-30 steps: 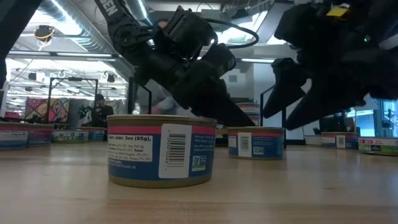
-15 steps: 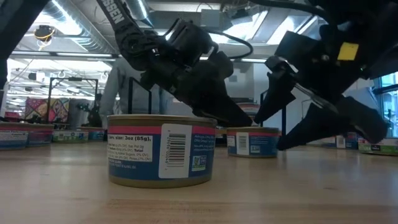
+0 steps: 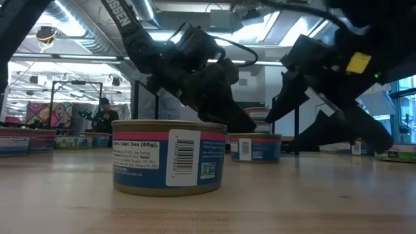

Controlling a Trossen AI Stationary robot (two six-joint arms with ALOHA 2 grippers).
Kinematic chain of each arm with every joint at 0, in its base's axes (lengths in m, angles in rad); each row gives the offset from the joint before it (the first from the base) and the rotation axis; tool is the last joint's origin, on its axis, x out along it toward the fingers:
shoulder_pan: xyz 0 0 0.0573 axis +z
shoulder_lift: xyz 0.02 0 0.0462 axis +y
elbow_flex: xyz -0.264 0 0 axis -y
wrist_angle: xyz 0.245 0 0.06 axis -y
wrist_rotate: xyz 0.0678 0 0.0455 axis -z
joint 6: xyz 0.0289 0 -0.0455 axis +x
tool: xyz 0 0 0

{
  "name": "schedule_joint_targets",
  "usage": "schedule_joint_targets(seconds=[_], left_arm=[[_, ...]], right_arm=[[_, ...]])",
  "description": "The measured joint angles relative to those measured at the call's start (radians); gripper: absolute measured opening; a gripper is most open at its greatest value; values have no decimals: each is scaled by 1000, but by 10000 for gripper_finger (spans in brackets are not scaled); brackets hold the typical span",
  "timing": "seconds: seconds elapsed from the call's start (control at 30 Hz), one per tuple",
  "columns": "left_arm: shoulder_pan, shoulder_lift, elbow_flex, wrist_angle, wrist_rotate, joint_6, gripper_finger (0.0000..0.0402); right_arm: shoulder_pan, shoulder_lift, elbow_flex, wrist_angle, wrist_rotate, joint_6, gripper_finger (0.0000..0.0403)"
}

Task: Stack canned seafood by type on shelf
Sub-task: Put the blue and pink tuna can on the shelf aligned with the other blue and pink tuna cans

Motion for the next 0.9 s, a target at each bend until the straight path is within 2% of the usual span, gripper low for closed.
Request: schedule_joint_targets(seconds=[0.2,0.33,0.5,0.7,0.9], left_arm=[[-34,-72,8,-101,-109,99,214],[-41,-64,6,-145,-169,177,214],[-38,-33,6,-119,-165,207,214],[-25,-22,-13,-87,-148,175,214],[13,22,-25,-31,-44,96,214]], right_arm=[[61,0,0,4,85,3,303],[65,0,0,10,90,22,303],[49,0,0,11,74,29,303],[15,0,0,15,57,14,303],[-20,0,0,17,60,-54,303]])
